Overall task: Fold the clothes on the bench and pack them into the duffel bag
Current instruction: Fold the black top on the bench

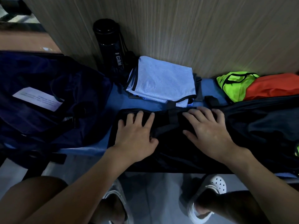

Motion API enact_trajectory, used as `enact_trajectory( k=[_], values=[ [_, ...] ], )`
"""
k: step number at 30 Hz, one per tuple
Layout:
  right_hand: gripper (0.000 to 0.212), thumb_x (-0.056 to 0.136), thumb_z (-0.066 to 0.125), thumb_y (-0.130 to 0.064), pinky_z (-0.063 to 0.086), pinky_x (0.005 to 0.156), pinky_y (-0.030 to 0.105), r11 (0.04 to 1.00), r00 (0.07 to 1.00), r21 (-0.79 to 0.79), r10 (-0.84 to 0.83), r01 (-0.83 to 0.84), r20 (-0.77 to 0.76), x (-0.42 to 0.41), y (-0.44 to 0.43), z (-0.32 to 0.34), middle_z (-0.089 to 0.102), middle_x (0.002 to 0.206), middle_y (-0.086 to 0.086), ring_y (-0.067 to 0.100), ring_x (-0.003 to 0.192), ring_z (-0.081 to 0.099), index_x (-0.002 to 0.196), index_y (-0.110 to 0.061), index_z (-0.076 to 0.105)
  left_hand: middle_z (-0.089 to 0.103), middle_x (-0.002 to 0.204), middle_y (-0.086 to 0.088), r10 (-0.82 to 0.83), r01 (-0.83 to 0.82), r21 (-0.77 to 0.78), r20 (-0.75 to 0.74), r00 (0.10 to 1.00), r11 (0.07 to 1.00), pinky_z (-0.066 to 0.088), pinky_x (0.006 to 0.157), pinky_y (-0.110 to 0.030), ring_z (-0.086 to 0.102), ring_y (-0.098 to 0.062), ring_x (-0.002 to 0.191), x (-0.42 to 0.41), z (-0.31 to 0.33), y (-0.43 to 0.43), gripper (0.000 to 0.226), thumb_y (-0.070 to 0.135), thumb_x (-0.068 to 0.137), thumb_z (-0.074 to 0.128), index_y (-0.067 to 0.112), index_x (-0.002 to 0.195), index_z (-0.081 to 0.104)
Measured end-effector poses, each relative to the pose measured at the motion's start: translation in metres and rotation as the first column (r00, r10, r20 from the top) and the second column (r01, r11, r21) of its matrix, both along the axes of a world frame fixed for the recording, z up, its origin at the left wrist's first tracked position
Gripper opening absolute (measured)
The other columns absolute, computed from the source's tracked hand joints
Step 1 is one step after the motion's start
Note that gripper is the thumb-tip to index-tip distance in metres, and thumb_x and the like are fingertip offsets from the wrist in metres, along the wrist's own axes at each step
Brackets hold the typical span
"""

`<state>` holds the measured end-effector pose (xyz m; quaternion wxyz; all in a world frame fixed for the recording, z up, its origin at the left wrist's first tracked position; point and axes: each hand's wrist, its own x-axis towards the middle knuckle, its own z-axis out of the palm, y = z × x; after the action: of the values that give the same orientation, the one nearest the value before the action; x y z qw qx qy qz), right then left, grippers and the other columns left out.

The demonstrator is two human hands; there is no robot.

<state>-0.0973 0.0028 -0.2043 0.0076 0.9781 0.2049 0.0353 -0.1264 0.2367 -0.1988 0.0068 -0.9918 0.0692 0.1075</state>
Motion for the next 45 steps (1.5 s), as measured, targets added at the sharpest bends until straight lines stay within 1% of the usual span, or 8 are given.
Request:
enact_trajectory(
  k=[10, 14, 19, 26, 31, 36, 39, 45],
  values=[
    [0.024, 0.079, 0.068, -0.025, 0.046, 0.076, 0.043, 0.989, 0.988, -0.006, -0.145, 0.146, 0.048, -0.013, -0.013, 0.001, 0.06, 0.09, 0.008, 0.034, 0.087, 0.06, 0.099, -0.013, 0.063, 0.055, 0.111, -0.005, -0.219, 0.286, -0.134, 0.37, 0.903, 0.949, 0.046, 0.083, -0.042, 0.053, -0.028, 0.103, 0.002, -0.015, -0.014, 0.028, 0.024, 0.09, 0.058, 0.014, 0.115, 0.063],
    [0.026, 0.072, 0.073, -0.025, 0.038, 0.085, 0.05, 0.958, 0.959, -0.11, -0.249, 0.264, 0.139, -0.015, -0.029, 0.004, 0.062, 0.094, 0.012, 0.037, 0.096, 0.056, 0.092, -0.011, 0.065, 0.041, 0.145, -0.01, -0.21, 0.24, -0.096, 0.248, 0.946, 0.966, 0.039, 0.097, -0.05, 0.042, -0.033, 0.128, 0.002, -0.02, -0.02, 0.055, 0.032, 0.087, 0.047, 0.019, 0.141, 0.047],
    [0.059, 0.074, 0.069, -0.026, 0.006, 0.113, 0.064, 0.943, 0.934, -0.157, -0.247, 0.292, 0.258, -0.012, -0.038, 0.014, 0.051, 0.137, 0.017, 0.04, 0.134, 0.035, 0.13, -0.011, 0.059, 0.007, 0.165, -0.006, -0.121, 0.136, -0.107, 0.141, 0.983, 0.985, 0.022, 0.112, -0.051, 0.016, -0.029, 0.145, 0.007, -0.016, -0.029, 0.082, 0.045, 0.089, 0.043, 0.04, 0.156, -0.004],
    [0.026, 0.08, 0.048, -0.017, 0.026, 0.094, 0.048, 0.953, 0.909, -0.119, -0.222, 0.279, 0.354, -0.001, -0.038, 0.024, 0.06, 0.121, 0.002, 0.032, 0.129, 0.036, 0.098, -0.015, 0.067, 0.011, 0.164, -0.006, -0.06, 0.066, -0.065, 0.093, 0.994, 0.996, 0.021, 0.11, -0.053, 0.014, -0.031, 0.144, 0.014, -0.009, -0.041, 0.081, 0.052, 0.09, 0.041, 0.04, 0.156, -0.005],
    [0.032, 0.08, 0.049, -0.02, 0.013, 0.109, 0.062, 0.971, 0.929, -0.152, -0.122, 0.185, 0.35, 0.006, -0.04, 0.024, 0.054, 0.138, 0.0, 0.035, 0.146, 0.016, 0.105, -0.017, 0.068, 0.014, 0.163, -0.005, -0.052, 0.056, -0.049, 0.092, 0.994, 0.997, 0.023, 0.109, -0.053, 0.016, -0.031, 0.144, 0.015, -0.008, -0.041, 0.078, 0.051, 0.091, 0.041, 0.039, 0.157, 0.001],
    [0.036, 0.082, 0.066, -0.03, 0.036, 0.087, 0.049, 0.977, 0.953, -0.078, -0.173, 0.198, 0.251, 0.007, -0.042, 0.006, 0.054, 0.123, 0.008, 0.034, 0.111, 0.046, 0.116, -0.017, 0.064, 0.038, 0.146, -0.01, -0.05, 0.058, -0.034, 0.191, 0.98, 0.998, 0.034, 0.1, -0.048, 0.035, -0.03, 0.13, 0.015, -0.008, -0.043, 0.071, 0.051, 0.085, 0.03, 0.03, 0.153, 0.03],
    [0.046, 0.092, 0.05, -0.042, 0.034, 0.094, 0.052, 0.975, 0.955, -0.033, -0.209, 0.221, 0.211, 0.008, -0.046, -0.006, 0.049, 0.132, 0.012, 0.032, 0.118, 0.046, 0.132, -0.02, 0.055, 0.05, 0.13, -0.01, -0.071, 0.094, -0.072, 0.281, 0.957, 0.993, 0.039, 0.093, -0.047, 0.045, -0.03, 0.122, 0.018, -0.012, -0.045, 0.069, 0.051, 0.085, 0.026, 0.024, 0.145, 0.048],
    [0.062, 0.093, 0.024, -0.057, 0.021, 0.108, 0.068, 0.972, 0.972, -0.038, -0.232, 0.234, 0.034, 0.007, -0.048, -0.021, 0.037, 0.154, 0.007, 0.032, 0.144, 0.03, 0.142, -0.027, 0.047, 0.037, 0.149, -0.007, -0.087, 0.096, -0.038, 0.181, 0.98, 0.995, 0.025, 0.111, -0.047, 0.025, -0.029, 0.141, 0.018, -0.019, -0.044, 0.07, 0.059, 0.093, 0.029, 0.04, 0.157, 0.006]
  ],
)
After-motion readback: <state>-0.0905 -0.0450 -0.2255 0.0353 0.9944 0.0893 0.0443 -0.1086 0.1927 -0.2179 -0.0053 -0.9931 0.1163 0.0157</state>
